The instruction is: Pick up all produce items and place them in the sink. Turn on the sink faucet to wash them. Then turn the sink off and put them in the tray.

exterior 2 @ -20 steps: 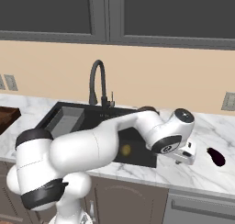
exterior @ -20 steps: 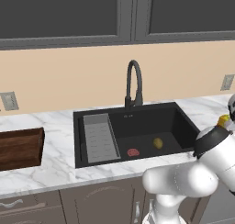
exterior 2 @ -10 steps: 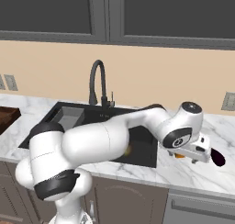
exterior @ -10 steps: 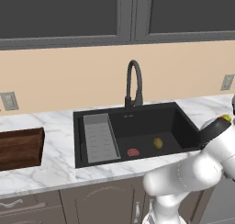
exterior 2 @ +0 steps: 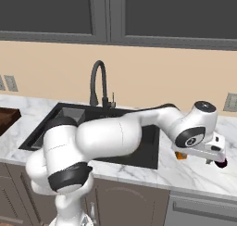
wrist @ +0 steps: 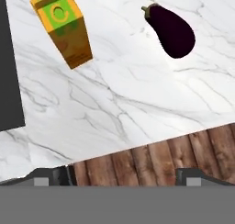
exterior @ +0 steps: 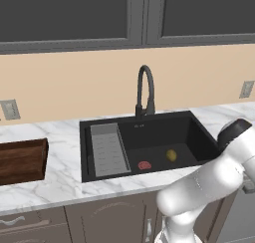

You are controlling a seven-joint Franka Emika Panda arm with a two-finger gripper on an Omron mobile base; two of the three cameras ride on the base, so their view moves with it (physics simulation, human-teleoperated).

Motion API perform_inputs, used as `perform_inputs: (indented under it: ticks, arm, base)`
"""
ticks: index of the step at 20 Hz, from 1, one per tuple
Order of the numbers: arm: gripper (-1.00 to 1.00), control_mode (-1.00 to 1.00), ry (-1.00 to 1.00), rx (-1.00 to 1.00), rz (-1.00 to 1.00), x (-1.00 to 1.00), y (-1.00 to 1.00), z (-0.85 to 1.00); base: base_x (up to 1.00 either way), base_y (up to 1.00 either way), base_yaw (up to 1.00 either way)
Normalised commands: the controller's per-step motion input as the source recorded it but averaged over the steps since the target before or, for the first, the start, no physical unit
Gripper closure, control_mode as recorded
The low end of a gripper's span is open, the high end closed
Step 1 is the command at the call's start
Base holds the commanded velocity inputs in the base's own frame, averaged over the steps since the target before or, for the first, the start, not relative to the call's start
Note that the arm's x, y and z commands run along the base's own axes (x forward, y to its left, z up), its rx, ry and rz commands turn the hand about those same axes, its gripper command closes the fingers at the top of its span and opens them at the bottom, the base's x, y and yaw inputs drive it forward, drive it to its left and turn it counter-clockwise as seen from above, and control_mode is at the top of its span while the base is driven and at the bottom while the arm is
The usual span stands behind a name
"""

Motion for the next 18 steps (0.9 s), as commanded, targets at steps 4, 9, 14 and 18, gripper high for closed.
perform_inputs:
  ticks: [4, 9, 14, 18]
  arm:
    - [-1.0, -1.0, 0.01, 0.0, 0.15, 0.33, -0.27, -0.01]
    - [-1.0, -1.0, 0.0, 0.0, 0.2, 0.36, -0.28, -0.15]
    - [-1.0, -1.0, 0.0, 0.0, 0.15, 0.19, -0.36, -0.19]
    - [-1.0, -1.0, 0.0, 0.0, 0.13, 0.23, -0.38, -0.12]
  base:
    - [0.0, 0.0, 0.0]
    - [0.0, 0.0, 0.0]
    - [0.0, 0.0, 0.0]
    - [0.0, 0.0, 0.0]
